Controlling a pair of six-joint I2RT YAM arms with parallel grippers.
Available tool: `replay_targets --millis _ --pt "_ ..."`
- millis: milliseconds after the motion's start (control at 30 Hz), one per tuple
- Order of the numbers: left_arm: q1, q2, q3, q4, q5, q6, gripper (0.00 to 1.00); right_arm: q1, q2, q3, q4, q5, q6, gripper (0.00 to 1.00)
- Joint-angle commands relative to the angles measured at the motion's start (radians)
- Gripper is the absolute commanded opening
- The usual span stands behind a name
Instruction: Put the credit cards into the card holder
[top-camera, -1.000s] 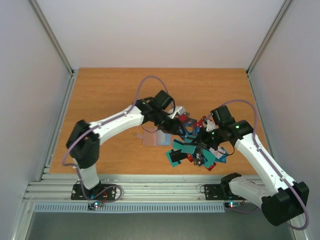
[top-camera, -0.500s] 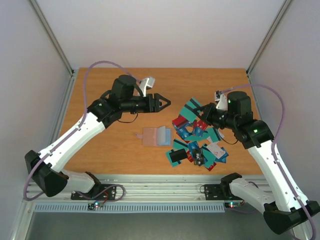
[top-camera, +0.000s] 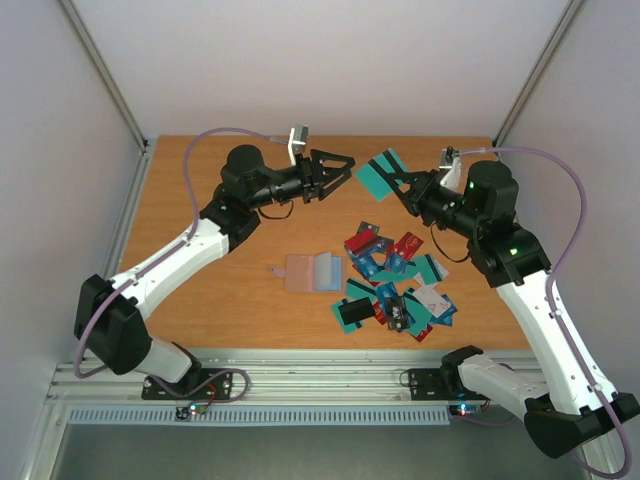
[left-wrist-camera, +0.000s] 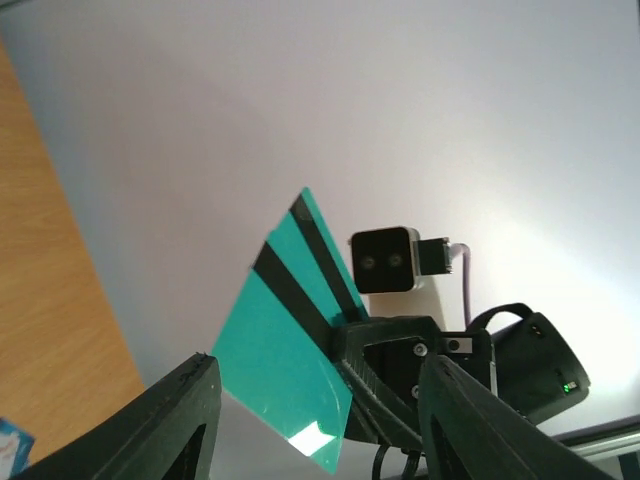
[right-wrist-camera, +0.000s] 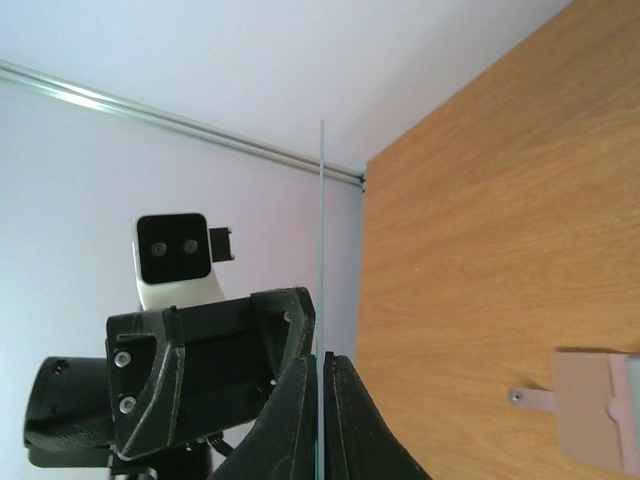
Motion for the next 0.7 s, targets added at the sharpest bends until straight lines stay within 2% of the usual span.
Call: replay_targets --millis 0,200,433,667 --pt "0.005 0.043 0.018 0.239 0.05 -0.147 0.54 0.005 0.017 0.023 0.085 -0.02 0.048 0.01" --pt "0.007 0.031 -0.003 0.171 0.018 -0.141 0.53 0.004 0.016 0.016 0.133 -0.021 0.061 0.01" --pt "0.008 0.044 0.007 0.184 0.028 -0.152 0.54 0.004 0.019 0.016 0.149 -0.035 0.069 0.01" --pt "0.006 0.096 0.026 0.294 0.042 -0.219 0.38 0.004 0.03 -0.008 0.202 -0.062 0.088 0.01"
